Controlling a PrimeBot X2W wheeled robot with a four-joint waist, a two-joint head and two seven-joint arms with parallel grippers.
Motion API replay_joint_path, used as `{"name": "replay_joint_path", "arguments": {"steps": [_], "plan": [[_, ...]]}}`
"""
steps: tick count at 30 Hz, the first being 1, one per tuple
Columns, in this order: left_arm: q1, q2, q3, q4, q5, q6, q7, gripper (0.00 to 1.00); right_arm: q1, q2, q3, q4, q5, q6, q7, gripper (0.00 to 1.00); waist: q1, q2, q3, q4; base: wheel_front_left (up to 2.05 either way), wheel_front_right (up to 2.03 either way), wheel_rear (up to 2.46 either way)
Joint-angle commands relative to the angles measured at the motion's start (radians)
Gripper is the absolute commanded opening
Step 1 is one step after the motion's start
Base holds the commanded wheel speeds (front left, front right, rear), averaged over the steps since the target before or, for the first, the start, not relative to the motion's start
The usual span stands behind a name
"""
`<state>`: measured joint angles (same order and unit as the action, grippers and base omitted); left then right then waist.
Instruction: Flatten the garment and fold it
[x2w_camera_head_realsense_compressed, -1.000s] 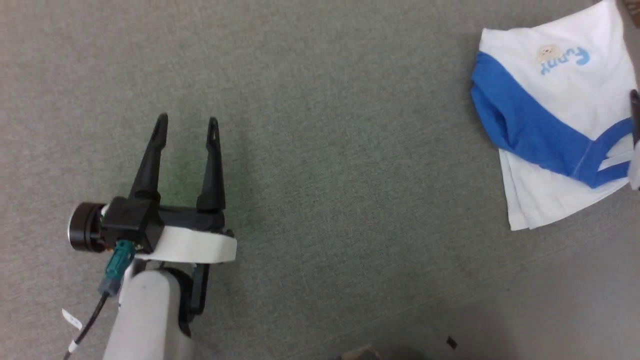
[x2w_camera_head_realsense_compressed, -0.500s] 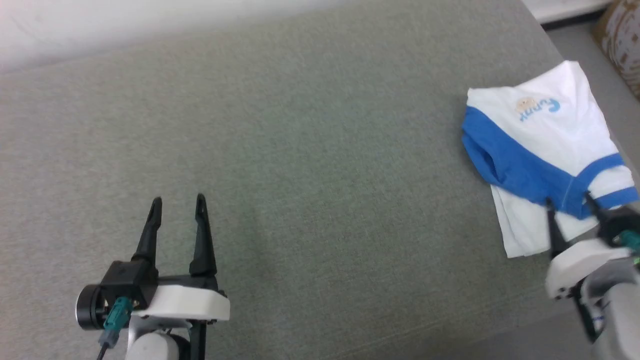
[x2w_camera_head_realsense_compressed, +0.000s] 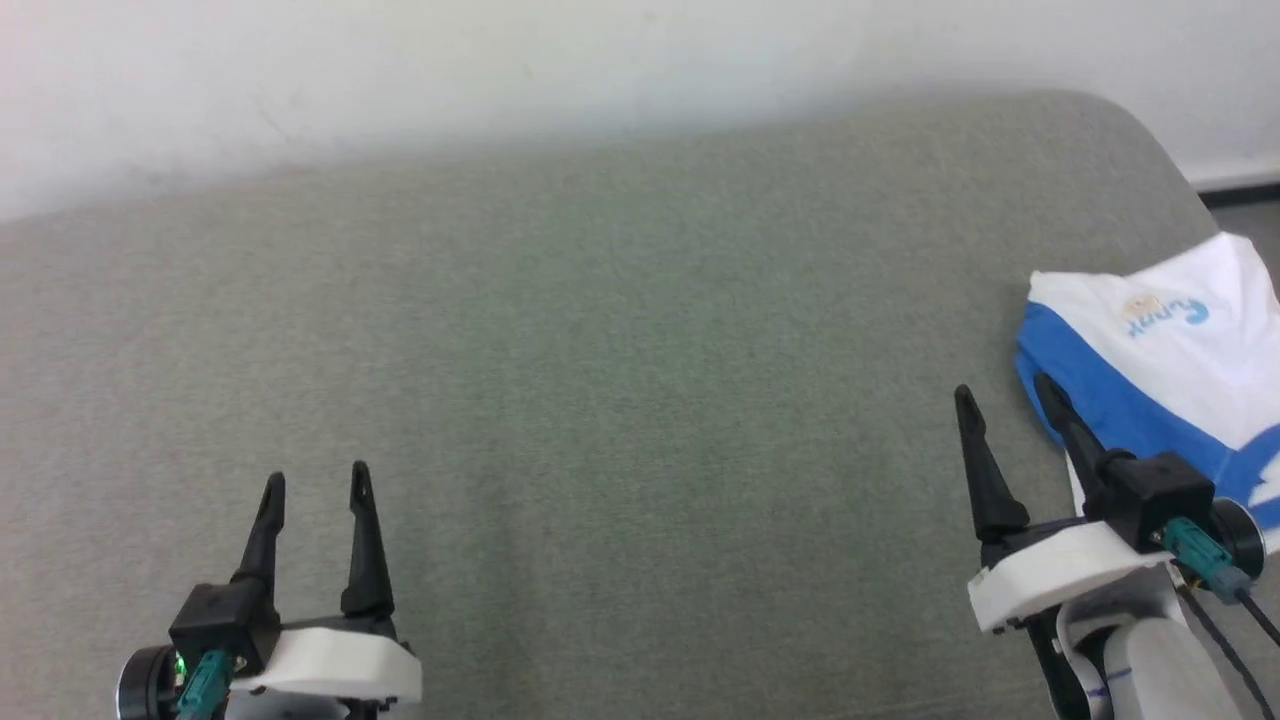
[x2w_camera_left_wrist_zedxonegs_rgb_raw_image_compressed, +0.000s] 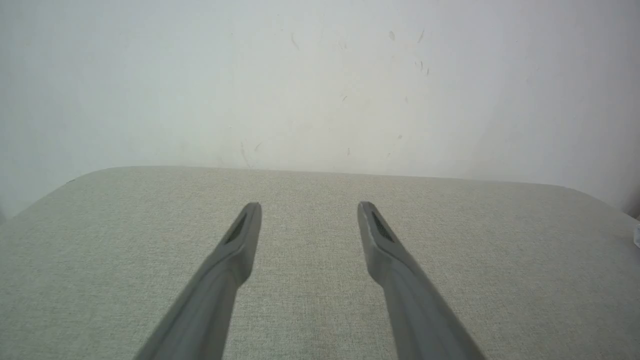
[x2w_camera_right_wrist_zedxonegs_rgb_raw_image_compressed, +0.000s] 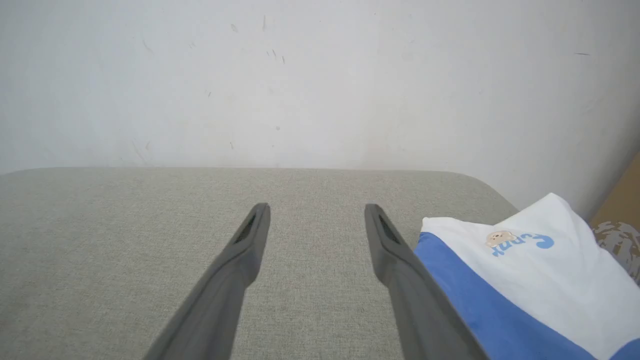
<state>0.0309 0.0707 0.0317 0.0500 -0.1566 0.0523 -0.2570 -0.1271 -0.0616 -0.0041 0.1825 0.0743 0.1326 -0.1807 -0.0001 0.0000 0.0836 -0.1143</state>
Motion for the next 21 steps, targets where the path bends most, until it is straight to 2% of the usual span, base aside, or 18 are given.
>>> {"name": "replay_joint_path", "arguments": {"steps": [1, 10, 21], "plan": [[0.019, 0.011, 0.007, 0.005, 0.012, -0.01, -0.005, 1.0, 0.032, 0.005, 0.002, -0.043, 0.01, -0.002, 0.012, 1.0, 0.0001, 0.0, -0.052, 0.051, 0.0, 0.0, 0.0], [0.069, 0.042, 0.006, 0.045, 0.003, -0.044, -0.005, 1.0, 0.167, 0.011, 0.041, -0.203, 0.034, -0.002, 0.071, 1.0, 0.0001, 0.0, -0.097, 0.069, 0.0, 0.0, 0.0], [0.09, 0.04, -0.012, 0.055, 0.003, -0.039, -0.004, 1.0, 0.204, 0.011, 0.095, -0.252, 0.048, -0.002, 0.103, 1.0, 0.0001, 0.0, -0.11, 0.096, 0.0, 0.0, 0.0]]}}
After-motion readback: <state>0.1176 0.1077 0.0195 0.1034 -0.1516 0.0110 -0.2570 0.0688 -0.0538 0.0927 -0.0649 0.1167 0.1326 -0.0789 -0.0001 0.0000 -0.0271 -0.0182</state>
